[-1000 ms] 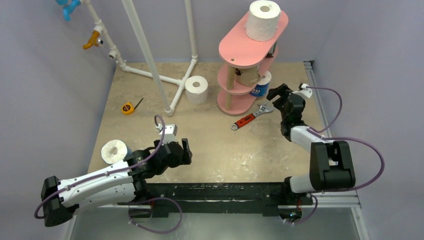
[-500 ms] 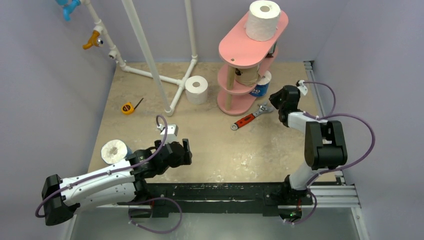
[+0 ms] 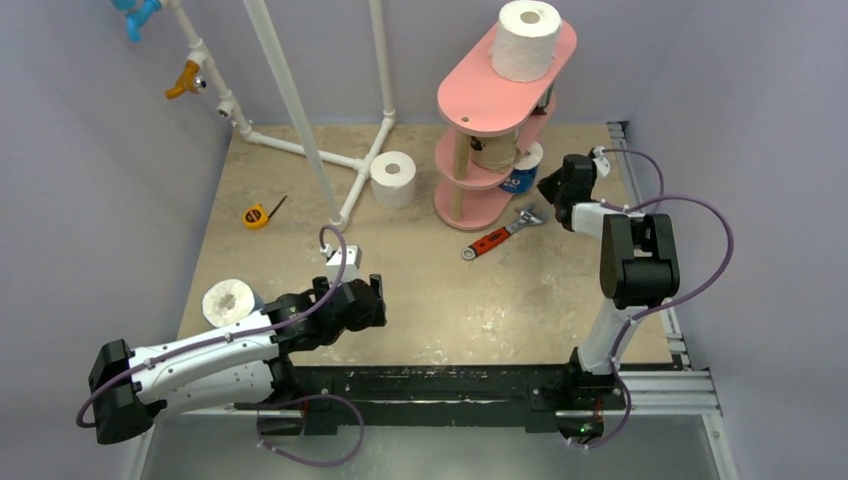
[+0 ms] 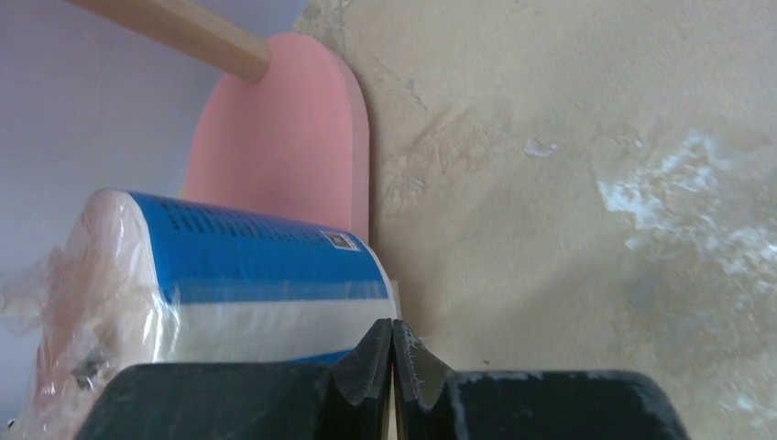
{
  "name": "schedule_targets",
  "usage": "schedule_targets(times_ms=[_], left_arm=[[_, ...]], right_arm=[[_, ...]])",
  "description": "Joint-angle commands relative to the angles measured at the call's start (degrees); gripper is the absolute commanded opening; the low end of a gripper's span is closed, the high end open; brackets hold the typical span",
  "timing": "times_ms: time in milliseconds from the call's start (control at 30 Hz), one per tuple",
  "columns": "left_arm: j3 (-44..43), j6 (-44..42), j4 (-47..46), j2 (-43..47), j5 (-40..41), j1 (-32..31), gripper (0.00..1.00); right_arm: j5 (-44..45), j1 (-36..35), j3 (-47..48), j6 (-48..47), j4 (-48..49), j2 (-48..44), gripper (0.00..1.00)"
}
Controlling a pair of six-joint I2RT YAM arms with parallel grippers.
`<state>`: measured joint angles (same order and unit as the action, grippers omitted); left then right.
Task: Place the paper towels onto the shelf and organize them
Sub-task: Move the paper towel to the shelf.
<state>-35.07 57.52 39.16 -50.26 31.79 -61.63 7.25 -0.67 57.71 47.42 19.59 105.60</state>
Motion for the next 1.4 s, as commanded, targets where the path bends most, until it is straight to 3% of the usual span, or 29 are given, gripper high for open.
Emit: schedule_targets(times_ms=[0, 1367], left_arm=[[-2.76, 0.32, 0.39, -1.14, 1.89, 0.01, 0.84], [-2.9, -0.93, -1.74, -5.0, 0.51, 2.11, 0.85]], right_arm=[[-2.45, 0.26, 4.97, 0.27, -0.53, 1.64, 0.03], [-8.92, -1.44, 14.48, 1.53, -0.5, 8.29, 0.0]])
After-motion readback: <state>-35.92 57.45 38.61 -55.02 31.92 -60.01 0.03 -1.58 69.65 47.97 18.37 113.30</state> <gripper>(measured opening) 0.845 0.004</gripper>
